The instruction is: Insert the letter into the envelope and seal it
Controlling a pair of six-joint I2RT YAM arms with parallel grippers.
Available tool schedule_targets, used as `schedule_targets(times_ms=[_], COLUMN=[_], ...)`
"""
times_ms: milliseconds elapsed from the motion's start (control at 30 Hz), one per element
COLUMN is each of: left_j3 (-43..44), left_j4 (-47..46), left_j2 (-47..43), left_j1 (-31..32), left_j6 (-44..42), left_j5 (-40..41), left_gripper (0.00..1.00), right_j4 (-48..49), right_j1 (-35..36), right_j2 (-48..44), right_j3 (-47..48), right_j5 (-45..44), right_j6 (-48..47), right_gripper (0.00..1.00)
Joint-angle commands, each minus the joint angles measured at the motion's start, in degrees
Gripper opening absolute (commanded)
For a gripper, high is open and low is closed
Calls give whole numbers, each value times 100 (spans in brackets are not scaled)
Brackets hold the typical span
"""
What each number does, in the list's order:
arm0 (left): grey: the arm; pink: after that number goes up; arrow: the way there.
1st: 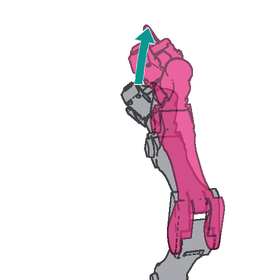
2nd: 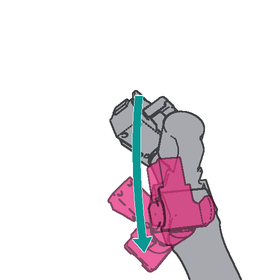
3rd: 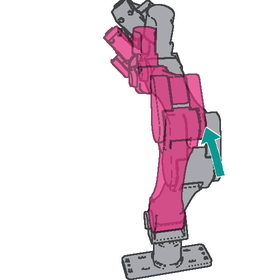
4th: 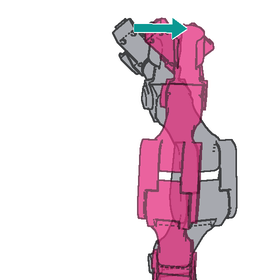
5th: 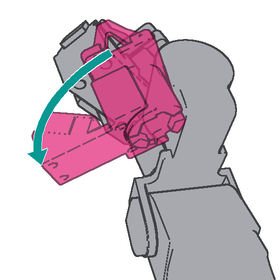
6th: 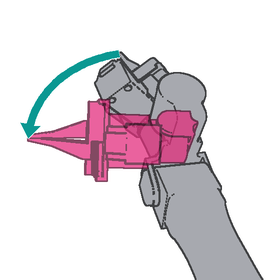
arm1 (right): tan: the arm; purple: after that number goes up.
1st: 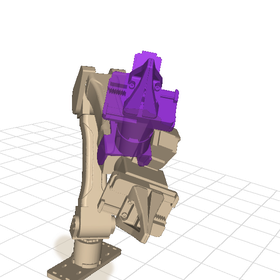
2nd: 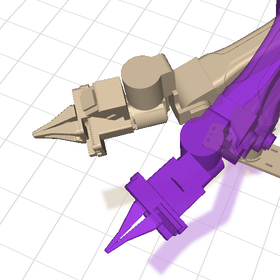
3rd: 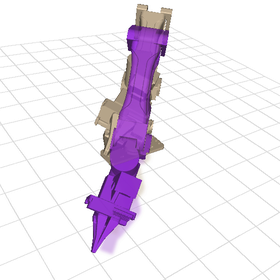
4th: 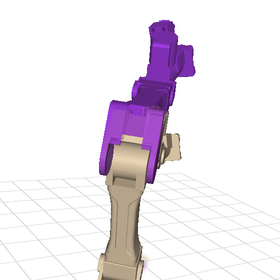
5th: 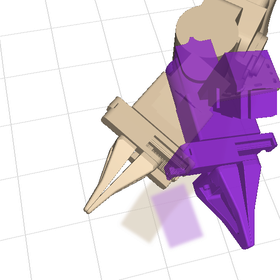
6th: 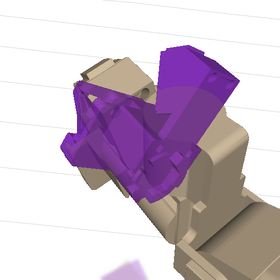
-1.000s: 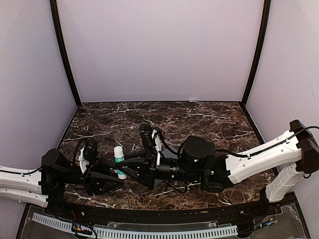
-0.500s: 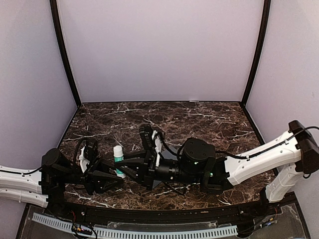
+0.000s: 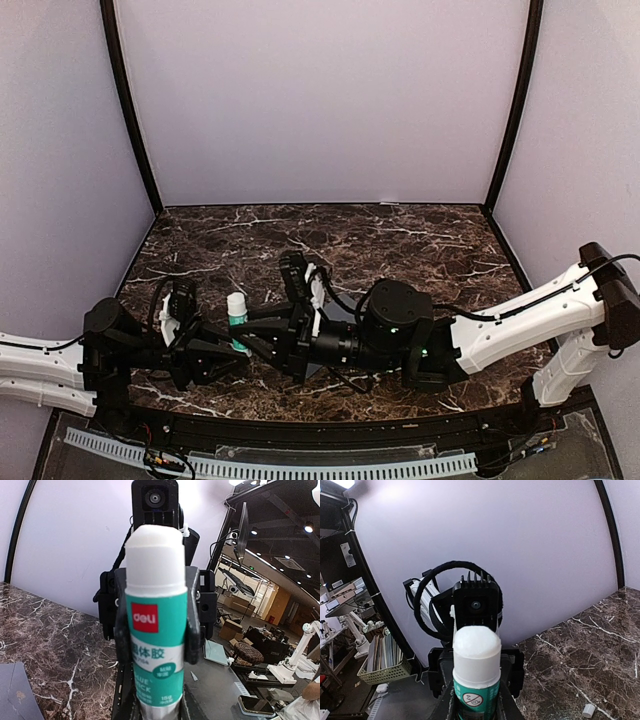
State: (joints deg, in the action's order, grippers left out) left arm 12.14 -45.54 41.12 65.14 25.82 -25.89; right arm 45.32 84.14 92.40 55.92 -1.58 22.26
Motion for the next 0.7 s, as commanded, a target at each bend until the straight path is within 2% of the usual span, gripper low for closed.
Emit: schedule_targets(times_ms=[0,33,67,133,167,200,433,667], left_j3=[17,17,16,16,27,39,167,208], left_j4=[-118,-107,-83,-6,87,154,784,875], left_j2=[-115,-140,-149,-192,-217,-227,-100,-12], left_j1=[-11,-11,-11,-11,-11,-11,-2,-2], left_j6=[-60,-60,-67,-83,-125,-158,-426,-470], left_j5=[53,64,99,209,274,448,1680,1984], left_gripper=[7,6,6,5,5,5,4,4], right_j4=[218,120,-14,-309,-452,-602,-1170,-1652], right_j1=[66,62,63,67,68,68,201,359], right_j2=[-9,-22,-39,-112,-147,-182,-115,314], right_j3=[114,112,124,118,120,122,469,1085], right_j5=[-89,-117,-163,-341,-491,-670,-1622,-2468], right_j6=[-39,-50,-66,-115,-110,-104,-240,-362], right_gripper=[0,1,13,44,54,58,58,45])
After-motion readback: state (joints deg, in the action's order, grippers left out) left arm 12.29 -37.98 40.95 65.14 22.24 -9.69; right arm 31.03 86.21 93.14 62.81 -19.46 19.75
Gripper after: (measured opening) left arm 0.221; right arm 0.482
